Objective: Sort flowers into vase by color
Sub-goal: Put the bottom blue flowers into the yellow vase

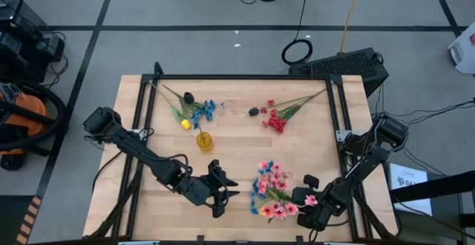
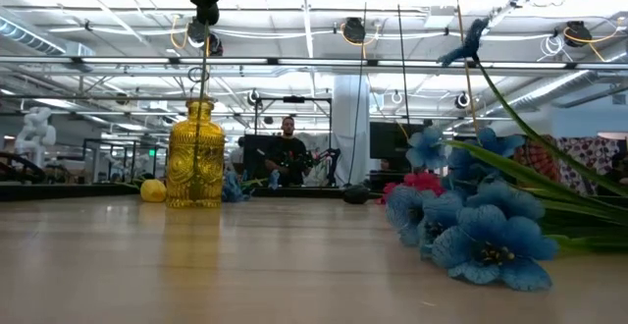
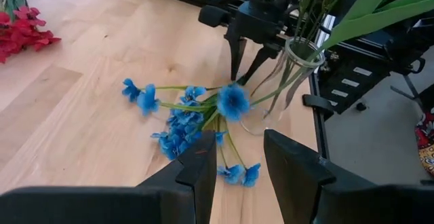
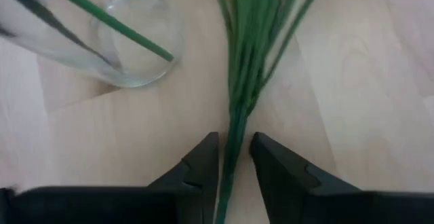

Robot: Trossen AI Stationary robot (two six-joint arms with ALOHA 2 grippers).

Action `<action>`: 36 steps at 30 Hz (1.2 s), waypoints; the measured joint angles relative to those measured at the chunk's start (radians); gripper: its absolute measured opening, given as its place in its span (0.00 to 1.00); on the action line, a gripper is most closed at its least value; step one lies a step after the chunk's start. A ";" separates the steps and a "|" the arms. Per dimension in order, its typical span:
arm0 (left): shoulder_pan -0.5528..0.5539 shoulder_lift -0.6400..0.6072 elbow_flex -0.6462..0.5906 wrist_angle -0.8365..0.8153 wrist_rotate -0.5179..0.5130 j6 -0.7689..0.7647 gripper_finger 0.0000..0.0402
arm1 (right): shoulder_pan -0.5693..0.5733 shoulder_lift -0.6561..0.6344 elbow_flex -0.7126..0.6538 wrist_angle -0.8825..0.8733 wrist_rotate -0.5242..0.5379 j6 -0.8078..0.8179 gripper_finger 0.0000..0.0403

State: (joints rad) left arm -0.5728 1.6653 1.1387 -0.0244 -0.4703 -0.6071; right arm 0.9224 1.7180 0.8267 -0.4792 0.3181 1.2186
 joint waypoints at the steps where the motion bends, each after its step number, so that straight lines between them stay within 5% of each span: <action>1: 0.000 0.000 0.000 -0.003 -0.003 -0.001 0.32 | -0.003 -0.002 -0.007 -0.004 -0.003 0.015 0.18; 5: -0.013 -0.005 0.000 -0.046 -0.053 -0.040 0.32 | -0.014 -0.006 -0.028 -0.003 0.005 0.078 0.04; 13: -0.045 -0.039 0.002 -0.205 -0.028 -0.258 0.32 | -0.052 -0.089 -0.047 -0.172 0.103 0.101 0.01; 20: -0.065 -0.060 0.002 -0.408 -0.023 -0.269 0.32 | -0.176 -0.306 -0.090 -0.347 0.196 0.072 0.00; 28: -0.062 -0.151 -0.017 -0.653 -0.079 -0.210 0.28 | -0.421 -0.571 -0.234 -0.209 0.199 -0.068 0.00; 36: -0.036 -0.415 -0.313 -0.476 -0.086 -0.153 0.14 | -0.750 -0.614 -0.242 0.250 0.112 -0.448 0.00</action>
State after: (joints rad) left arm -0.6088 1.2506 0.8260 -0.5008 -0.5565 -0.7605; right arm 0.1723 1.1039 0.5850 -0.2288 0.4299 0.7702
